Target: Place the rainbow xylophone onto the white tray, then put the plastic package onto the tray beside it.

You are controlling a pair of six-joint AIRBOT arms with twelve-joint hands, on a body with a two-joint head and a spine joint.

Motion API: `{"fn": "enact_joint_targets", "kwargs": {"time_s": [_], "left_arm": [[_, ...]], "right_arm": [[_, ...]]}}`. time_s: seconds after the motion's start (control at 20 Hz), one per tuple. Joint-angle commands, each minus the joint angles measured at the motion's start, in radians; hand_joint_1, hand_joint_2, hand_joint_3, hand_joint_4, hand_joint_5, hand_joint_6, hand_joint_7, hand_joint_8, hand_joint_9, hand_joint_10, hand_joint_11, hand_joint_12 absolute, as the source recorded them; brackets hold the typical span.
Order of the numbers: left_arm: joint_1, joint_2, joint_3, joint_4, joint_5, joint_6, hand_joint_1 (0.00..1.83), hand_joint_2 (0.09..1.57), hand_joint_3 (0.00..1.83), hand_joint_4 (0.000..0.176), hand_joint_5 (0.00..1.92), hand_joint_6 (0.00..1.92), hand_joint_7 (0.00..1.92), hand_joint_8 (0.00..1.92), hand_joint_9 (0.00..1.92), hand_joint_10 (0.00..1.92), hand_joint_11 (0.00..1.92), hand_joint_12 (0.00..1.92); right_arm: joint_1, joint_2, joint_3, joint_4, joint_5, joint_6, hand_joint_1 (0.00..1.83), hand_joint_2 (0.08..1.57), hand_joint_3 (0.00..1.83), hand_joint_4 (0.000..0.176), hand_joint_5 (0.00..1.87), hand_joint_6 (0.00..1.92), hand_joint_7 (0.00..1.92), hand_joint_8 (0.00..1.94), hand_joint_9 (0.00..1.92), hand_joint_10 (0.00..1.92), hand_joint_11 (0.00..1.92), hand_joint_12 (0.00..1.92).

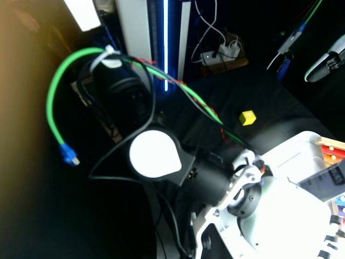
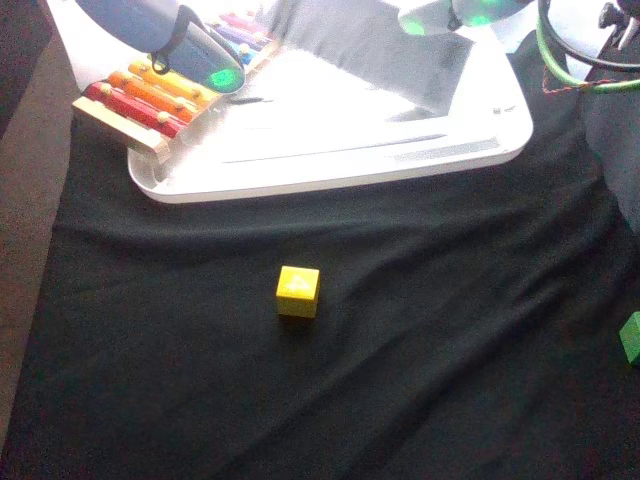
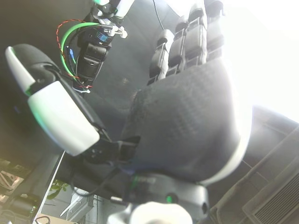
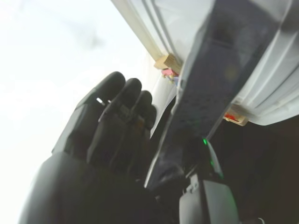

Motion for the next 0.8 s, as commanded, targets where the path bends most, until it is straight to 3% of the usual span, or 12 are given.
{"fn": "enact_joint_targets", "kwargs": {"time_s": [0.0,0.05,0.1,0.15,0.2,0.3,0.35,0.4,0.6,0.65,0.7,0.75], "left_arm": [[-0.012,-0.004,-0.004,-0.033,-0.065,-0.001,0.71,0.67,0.00,0.092,0.00,0.00,0.05,0.00,0.06,0.00,0.00,0.39],[-0.012,-0.004,-0.004,-0.033,-0.065,-0.001,0.72,0.69,0.00,0.063,0.00,0.00,0.04,0.00,0.06,0.00,0.00,0.40],[-0.012,-0.004,-0.004,-0.034,-0.065,-0.001,0.70,0.68,0.00,0.044,0.00,0.00,0.04,0.00,0.06,0.00,0.00,0.32],[-0.012,-0.004,-0.004,-0.034,-0.065,-0.001,0.69,0.69,0.00,0.044,0.00,0.00,0.05,0.00,0.07,0.00,0.00,0.31],[-0.011,-0.004,-0.004,-0.034,-0.064,-0.001,0.70,0.69,0.00,0.050,0.00,0.00,0.06,0.00,0.08,0.01,0.00,0.29],[-0.009,-0.004,-0.004,-0.035,-0.060,-0.001,0.70,0.69,0.00,0.067,0.00,0.00,0.07,0.00,0.07,0.00,0.00,0.26],[-0.008,-0.004,-0.004,-0.037,-0.060,-0.001,0.71,0.69,0.00,0.069,0.00,0.00,0.07,0.00,0.07,0.00,0.00,0.23],[-0.006,-0.004,-0.004,-0.038,-0.059,-0.001,0.70,0.69,0.00,0.066,0.00,0.00,0.05,0.00,0.07,0.00,0.00,0.27],[0.004,-0.003,-0.002,-0.054,-0.059,-0.001,0.67,0.69,0.00,0.015,0.00,0.00,0.00,0.00,0.06,0.00,0.00,0.33],[0.006,-0.003,-0.001,-0.061,-0.060,-0.001,0.67,0.67,0.00,0.040,0.00,0.00,0.00,0.00,0.06,0.00,0.00,0.29],[0.009,-0.003,0.001,-0.067,-0.062,0.000,0.68,0.67,0.00,0.046,0.00,0.00,0.06,0.01,0.12,0.01,0.00,0.31],[0.013,-0.003,0.003,-0.079,-0.063,0.002,0.70,0.68,0.00,0.034,0.00,0.00,0.09,0.01,0.15,0.02,0.00,0.35]], "right_arm": [[0.009,0.001,0.001,0.058,0.060,0.009,0.69,0.96,0.00,0.068,0.45,0.00,0.47,0.00,0.50,0.00,0.11,0.97],[0.008,0.001,0.001,0.058,0.060,0.009,0.73,0.94,0.00,0.049,0.41,0.00,0.46,0.00,0.49,0.00,0.09,0.95],[0.008,0.002,0.001,0.058,0.060,0.010,0.70,0.89,0.00,0.100,0.35,0.00,0.42,0.00,0.46,0.00,0.08,0.92],[0.008,0.004,0.000,0.058,0.060,0.013,0.66,0.85,0.00,0.100,0.34,0.00,0.42,0.00,0.47,0.00,0.11,0.88],[0.008,0.006,-0.003,0.058,0.060,0.015,0.67,0.83,0.00,0.130,0.28,0.00,0.36,0.00,0.44,0.00,0.11,0.87],[0.008,0.010,-0.005,0.058,0.061,0.020,0.67,0.78,0.00,0.165,0.19,0.00,0.27,0.00,0.32,0.00,0.03,0.85],[0.008,0.014,-0.010,0.058,0.062,0.022,0.72,0.77,0.00,0.140,0.17,0.00,0.25,0.00,0.30,0.00,0.02,0.79],[0.007,0.021,-0.014,0.058,0.070,0.029,0.68,0.74,0.00,0.169,0.09,0.00,0.23,0.00,0.29,0.00,0.05,0.75],[0.004,0.053,-0.041,0.066,0.105,0.055,0.76,0.76,0.01,0.176,0.05,0.00,0.13,0.00,0.17,0.00,0.00,0.62],[0.004,0.064,-0.054,0.070,0.113,0.055,0.75,0.76,0.00,0.176,0.05,0.00,0.12,0.00,0.16,0.00,0.00,0.58],[0.004,0.077,-0.068,0.076,0.128,0.055,0.76,0.75,0.00,0.176,0.03,0.00,0.11,0.00,0.15,0.00,0.00,0.58],[0.004,0.089,-0.082,0.083,0.148,0.055,0.77,0.75,0.00,0.176,0.01,0.00,0.09,0.00,0.12,0.00,0.00,0.56]]}}
